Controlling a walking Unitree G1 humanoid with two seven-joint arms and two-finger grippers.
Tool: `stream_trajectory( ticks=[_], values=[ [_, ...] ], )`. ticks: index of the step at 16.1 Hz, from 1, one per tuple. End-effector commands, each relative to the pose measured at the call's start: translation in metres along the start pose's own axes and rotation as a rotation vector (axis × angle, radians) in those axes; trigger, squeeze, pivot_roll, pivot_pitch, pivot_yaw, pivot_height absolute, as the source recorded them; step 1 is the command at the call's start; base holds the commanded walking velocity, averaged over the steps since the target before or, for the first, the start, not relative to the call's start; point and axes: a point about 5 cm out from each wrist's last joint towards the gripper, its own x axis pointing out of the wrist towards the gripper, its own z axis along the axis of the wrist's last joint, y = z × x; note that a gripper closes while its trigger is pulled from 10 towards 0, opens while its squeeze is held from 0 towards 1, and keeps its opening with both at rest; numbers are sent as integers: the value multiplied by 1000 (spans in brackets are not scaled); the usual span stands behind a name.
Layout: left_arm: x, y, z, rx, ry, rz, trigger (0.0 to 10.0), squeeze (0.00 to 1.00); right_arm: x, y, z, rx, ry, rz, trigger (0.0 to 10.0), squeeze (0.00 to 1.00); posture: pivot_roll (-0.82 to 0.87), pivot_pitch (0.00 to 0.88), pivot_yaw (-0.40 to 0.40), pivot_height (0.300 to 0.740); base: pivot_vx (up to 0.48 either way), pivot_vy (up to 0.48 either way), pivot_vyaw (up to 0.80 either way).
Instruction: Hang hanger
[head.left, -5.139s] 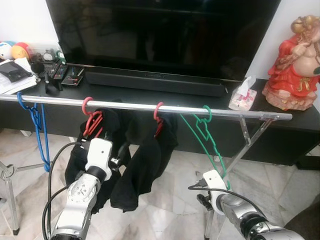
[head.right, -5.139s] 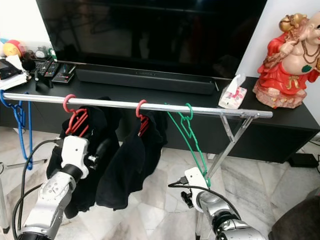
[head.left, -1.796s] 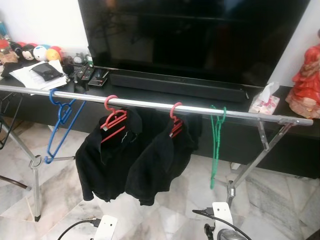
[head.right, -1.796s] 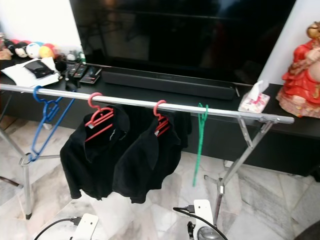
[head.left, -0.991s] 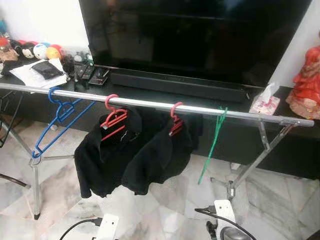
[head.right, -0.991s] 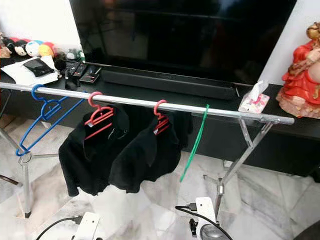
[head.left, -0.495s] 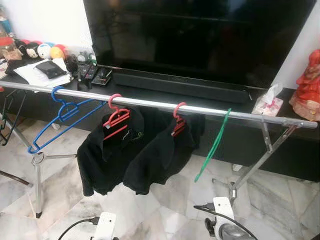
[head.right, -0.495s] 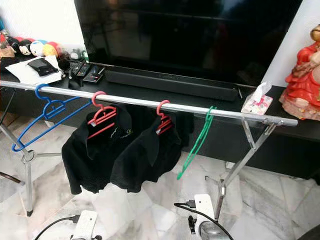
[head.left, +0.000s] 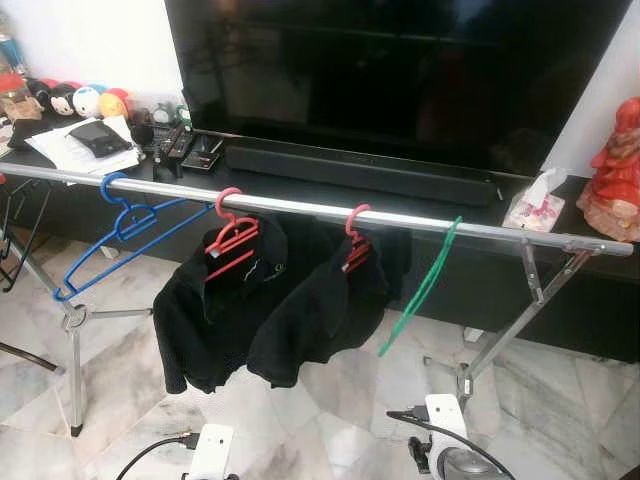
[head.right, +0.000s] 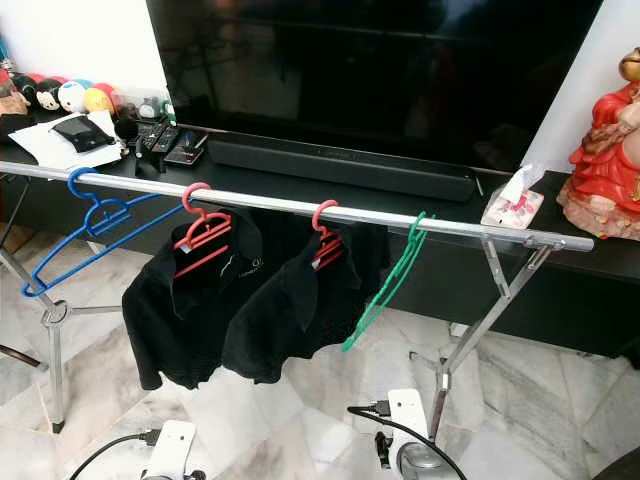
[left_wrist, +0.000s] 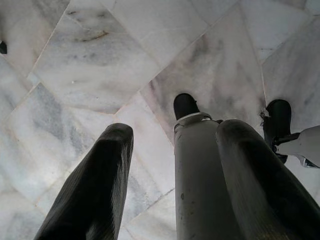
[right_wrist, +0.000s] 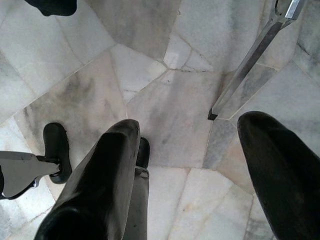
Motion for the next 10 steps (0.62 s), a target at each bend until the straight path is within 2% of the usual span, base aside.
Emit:
stream_trajectory(
  ticks=[1, 5, 10],
  values=[
    [0, 0, 0, 6, 11, -5, 10000, 0, 0, -1, 3, 1, 1, -4, 10000, 0, -40, 0, -47, 740, 0, 0, 0],
    [0, 0, 0, -11, 11, 3, 10000, 0, 0, -2, 4, -8, -1, -3, 10000, 0, -45, 0, -45, 740, 0, 0, 0],
    [0, 0, 1, -14, 8, 5, 10000, 0, 0, -2, 4, -17, 9, -2, 10000, 0, -37, 0, -50, 740, 0, 0, -719]
  ],
)
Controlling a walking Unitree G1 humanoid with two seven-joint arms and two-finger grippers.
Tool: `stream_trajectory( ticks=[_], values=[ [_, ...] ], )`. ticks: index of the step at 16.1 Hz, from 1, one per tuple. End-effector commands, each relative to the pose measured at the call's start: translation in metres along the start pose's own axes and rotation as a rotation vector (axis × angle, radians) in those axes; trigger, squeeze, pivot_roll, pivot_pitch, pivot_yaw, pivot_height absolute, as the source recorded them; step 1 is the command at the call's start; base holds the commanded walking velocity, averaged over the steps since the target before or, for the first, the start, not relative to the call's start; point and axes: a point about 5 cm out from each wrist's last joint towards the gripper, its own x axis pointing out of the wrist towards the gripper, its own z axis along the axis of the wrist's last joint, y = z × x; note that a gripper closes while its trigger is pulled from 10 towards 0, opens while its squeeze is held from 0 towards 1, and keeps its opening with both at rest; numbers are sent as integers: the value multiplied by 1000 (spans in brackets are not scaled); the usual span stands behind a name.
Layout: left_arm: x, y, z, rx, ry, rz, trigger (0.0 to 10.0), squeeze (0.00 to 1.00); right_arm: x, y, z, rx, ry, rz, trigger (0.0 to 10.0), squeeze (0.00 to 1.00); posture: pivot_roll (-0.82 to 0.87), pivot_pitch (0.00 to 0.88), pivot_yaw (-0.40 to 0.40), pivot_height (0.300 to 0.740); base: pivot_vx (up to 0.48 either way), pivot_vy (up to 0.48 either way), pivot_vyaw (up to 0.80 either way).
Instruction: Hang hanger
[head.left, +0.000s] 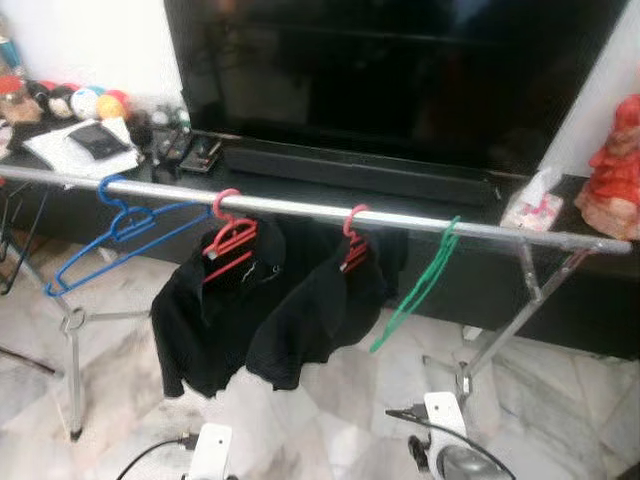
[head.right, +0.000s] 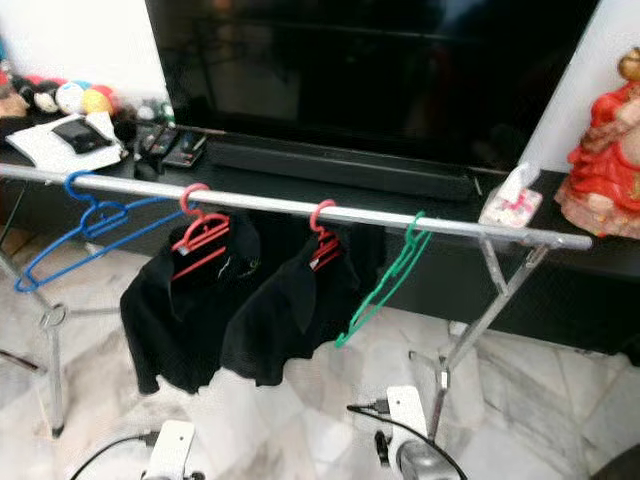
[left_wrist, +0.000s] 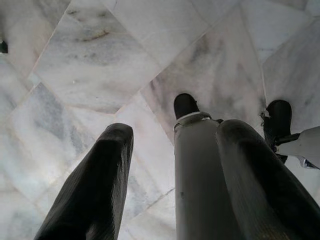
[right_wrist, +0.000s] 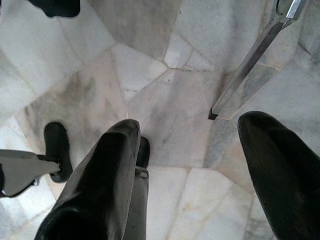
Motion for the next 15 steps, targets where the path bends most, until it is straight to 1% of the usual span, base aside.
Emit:
stream_trajectory(
  ticks=[1, 4, 5, 6, 7, 8, 11, 12, 13, 15],
  values=[
    [0, -1, 2, -2, 4, 1, 10000, 0, 0, -3, 0, -3, 10, -6, 10000, 0, -37, 0, -50, 740, 0, 0, -756],
    [0, -1, 2, -1, 4, -2, 10000, 0, 0, -2, 0, -10, 14, 0, 10000, 0, -37, 0, -50, 740, 0, 0, -756],
    [0, -1, 2, 17, 4, -2, 10000, 0, 0, -2, 0, -11, 15, 1, 10000, 0, -37, 0, -50, 740, 0, 0, -756],
    [0, -1, 2, 17, 4, -2, 10000, 0, 0, -2, 0, -11, 15, 1, 10000, 0, -37, 0, -50, 740, 0, 0, -756],
    [0, 0, 3, 46, 4, -4, 10000, 0, 0, -2, 0, -13, 18, 2, 10000, 0, -37, 0, -50, 740, 0, -480, -750],
    [0, 0, 3, 52, 3, -5, 10000, 0, 0, -2, 0, -14, 19, 3, 10000, 0, -37, 0, -50, 740, 0, -480, -750],
    [0, -1, 3, 52, 0, -6, 10000, 0, 0, -3, 0, -17, 21, 5, 10000, 0, -35, 0, -51, 740, 0, -480, -748],
    [0, -1, 3, 32, -1, -5, 10000, 0, 0, -3, 0, -18, 21, 5, 10000, 0, -35, 0, -51, 740, 0, -326, -750],
    [0, -1, 2, 19, 0, 0, 10000, 0, 0, -3, 0, -19, 22, 5, 10000, 0, -35, 0, -51, 740, 0, 0, -744],
    [0, -1, 3, 21, -1, 0, 10000, 0, 0, -3, 0, -23, 23, 8, 10000, 0, -33, 0, -54, 740, 0, 0, -738]
  ],
)
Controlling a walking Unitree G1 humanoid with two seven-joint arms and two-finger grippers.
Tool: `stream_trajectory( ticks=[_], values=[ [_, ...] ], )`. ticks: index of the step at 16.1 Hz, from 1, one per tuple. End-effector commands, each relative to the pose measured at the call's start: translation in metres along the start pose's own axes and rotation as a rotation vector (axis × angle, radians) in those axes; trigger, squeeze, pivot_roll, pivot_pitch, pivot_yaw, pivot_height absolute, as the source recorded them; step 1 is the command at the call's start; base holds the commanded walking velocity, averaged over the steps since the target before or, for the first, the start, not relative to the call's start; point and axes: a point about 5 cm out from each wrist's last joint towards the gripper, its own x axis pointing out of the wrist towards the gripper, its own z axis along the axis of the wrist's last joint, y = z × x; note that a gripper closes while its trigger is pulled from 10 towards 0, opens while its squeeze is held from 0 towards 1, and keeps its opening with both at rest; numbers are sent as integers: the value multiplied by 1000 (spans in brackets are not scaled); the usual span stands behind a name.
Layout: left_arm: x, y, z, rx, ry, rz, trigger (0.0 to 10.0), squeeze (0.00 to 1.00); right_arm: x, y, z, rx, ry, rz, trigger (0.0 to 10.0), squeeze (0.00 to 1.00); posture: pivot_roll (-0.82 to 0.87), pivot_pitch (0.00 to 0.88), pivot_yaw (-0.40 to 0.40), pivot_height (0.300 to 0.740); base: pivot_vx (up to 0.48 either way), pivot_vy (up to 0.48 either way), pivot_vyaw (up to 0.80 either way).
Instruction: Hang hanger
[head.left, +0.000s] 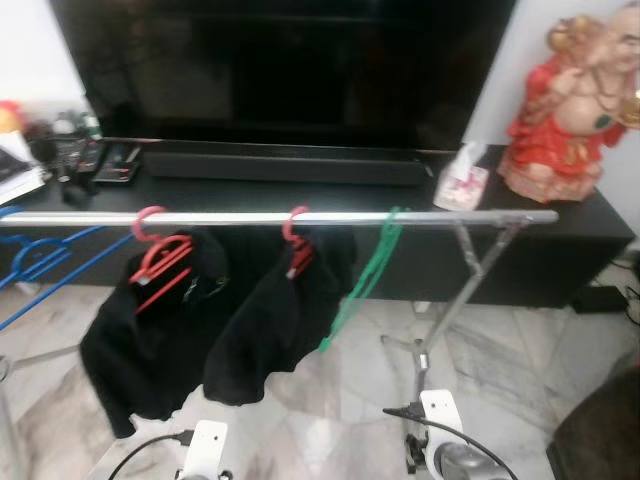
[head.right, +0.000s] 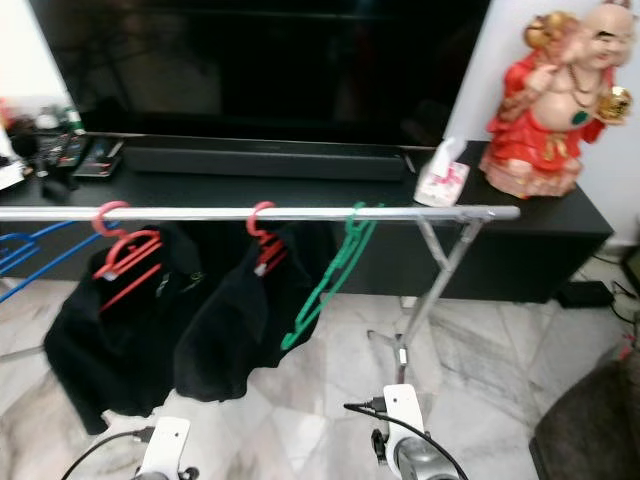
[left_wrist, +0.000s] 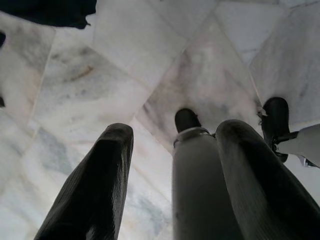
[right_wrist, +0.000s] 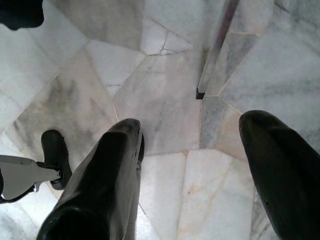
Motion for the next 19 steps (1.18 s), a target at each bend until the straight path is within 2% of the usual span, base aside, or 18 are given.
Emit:
stream_trajectory(
  ticks=[1, 5, 9, 13, 15, 17, 18, 19],
  values=[
    [0, -6, -2, 8, 12, -12, 10000, 0, 0, -4, -3, -12, 16, -6, 10000, 0, -33, 0, -54, 740, 0, 0, -731],
    [0, -6, -2, 7, 10, -8, 10000, 0, 0, -4, -2, -12, 15, -3, 10000, 0, -33, 0, -54, 740, 0, 0, -664],
    [0, -5, 0, 16, -10, 8, 10000, 0, 0, -3, -1, -12, 6, 13, 10000, 0, -32, 0, -53, 740, 0, 0, 0],
    [-2, -3, 7, 8, -129, 45, 10000, 0, 0, -3, -3, -13, 9, 22, 10000, 0, -28, 0, -47, 740, 0, 0, 0],
    [-4, -3, 12, -20, -215, 69, 10000, 0, 0, -4, -3, -14, 11, 24, 10000, 0, -15, 0, -48, 740, 0, 0, 0],
    [-6, -7, 18, -37, -302, 25, 10000, 0, -1, -6, -4, -18, 16, 28, 10000, 0, -3, 0, -52, 740, 0, 0, 0],
    [-18, 27, 43, -20, -500, 26, 10000, 0, -1, -6, -5, -19, 17, 28, 10000, 0, -3, 0, -52, 740, 0, 0, 0],
    [-35, 42, 52, -4, -624, 11, 10000, 0, -1, -7, -5, -20, 17, 29, 10000, 0, -5, 0, -53, 740, 0, 0, 0]
  ],
)
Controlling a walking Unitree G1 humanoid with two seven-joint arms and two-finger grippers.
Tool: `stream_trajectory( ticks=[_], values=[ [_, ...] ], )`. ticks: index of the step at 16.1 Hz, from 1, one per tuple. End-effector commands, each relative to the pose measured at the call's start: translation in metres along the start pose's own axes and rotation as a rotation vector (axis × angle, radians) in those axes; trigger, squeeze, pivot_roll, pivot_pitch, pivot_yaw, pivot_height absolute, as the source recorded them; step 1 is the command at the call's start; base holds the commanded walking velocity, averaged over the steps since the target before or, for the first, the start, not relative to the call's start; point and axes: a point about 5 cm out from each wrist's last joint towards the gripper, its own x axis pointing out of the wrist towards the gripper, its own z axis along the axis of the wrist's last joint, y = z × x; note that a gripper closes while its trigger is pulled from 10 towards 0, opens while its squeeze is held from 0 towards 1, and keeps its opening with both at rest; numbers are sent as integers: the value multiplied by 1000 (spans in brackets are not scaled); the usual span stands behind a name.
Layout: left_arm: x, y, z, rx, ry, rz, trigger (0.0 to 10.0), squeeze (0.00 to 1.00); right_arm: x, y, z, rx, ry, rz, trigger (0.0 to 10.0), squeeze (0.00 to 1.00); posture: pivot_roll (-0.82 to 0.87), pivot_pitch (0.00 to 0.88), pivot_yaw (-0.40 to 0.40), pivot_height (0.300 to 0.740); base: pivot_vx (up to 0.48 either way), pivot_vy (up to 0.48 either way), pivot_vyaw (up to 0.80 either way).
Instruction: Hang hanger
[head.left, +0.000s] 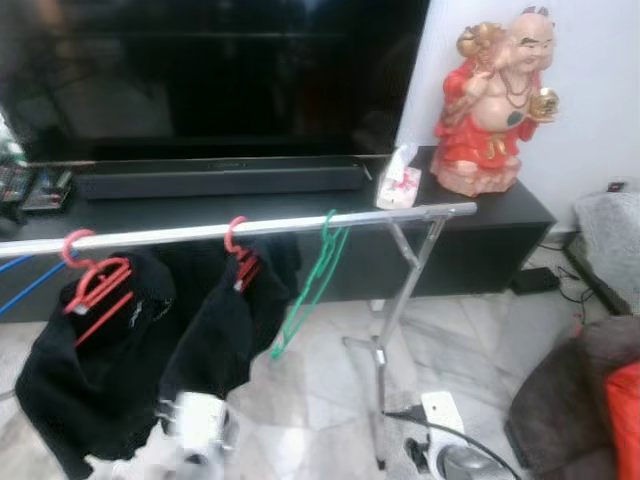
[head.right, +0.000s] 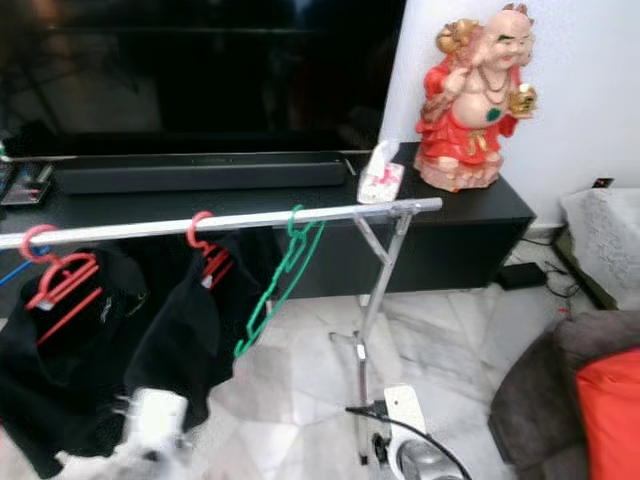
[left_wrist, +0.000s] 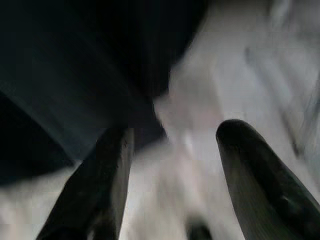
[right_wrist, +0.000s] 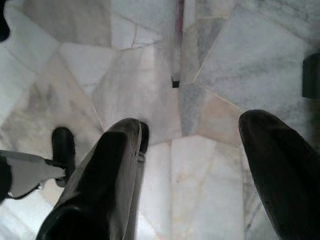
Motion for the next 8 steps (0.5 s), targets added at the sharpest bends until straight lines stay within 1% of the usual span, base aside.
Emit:
stream_trajectory(
  ticks=[1, 2, 3, 5, 6, 7, 8],
  values=[
    [-3, 1, 9, -16, -62, -33, 10000, 0, 0, -2, -1, -7, 2, -3, 10000, 0, 0, 0, -53, 740, 0, 0, 0],
    [-11, 5, 8, -6, -91, -53, 10000, 0, 0, -2, -1, -8, 0, -1, 10000, 0, 3, 0, -55, 740, 0, 0, 0],
    [-22, 10, 12, 11, -135, -69, 10000, 0, 0, -3, -1, -10, -2, 3, 10000, 0, 9, 0, -58, 740, 0, 0, 0],
    [-33, 14, 16, 35, -190, -74, 10000, 0, 0, -3, -1, -16, 0, 6, 10000, 0, 21, 0, -63, 740, 0, 0, 0],
    [-44, 17, 24, 55, -235, -78, 10000, 0, -1, -4, -1, -19, 3, 8, 10000, 0, 29, 0, -67, 740, 0, 0, 0],
    [-55, 22, 45, 58, -296, -69, 10000, 0, -1, -5, -1, -23, 5, 9, 10000, 0, 32, 0, -69, 740, 0, 0, 0],
    [-55, 23, 50, 51, -308, -64, 10000, 0, -1, -5, -1, -23, 5, 9, 10000, 0, 32, 0, -69, 740, 0, 0, 0]
  ],
)
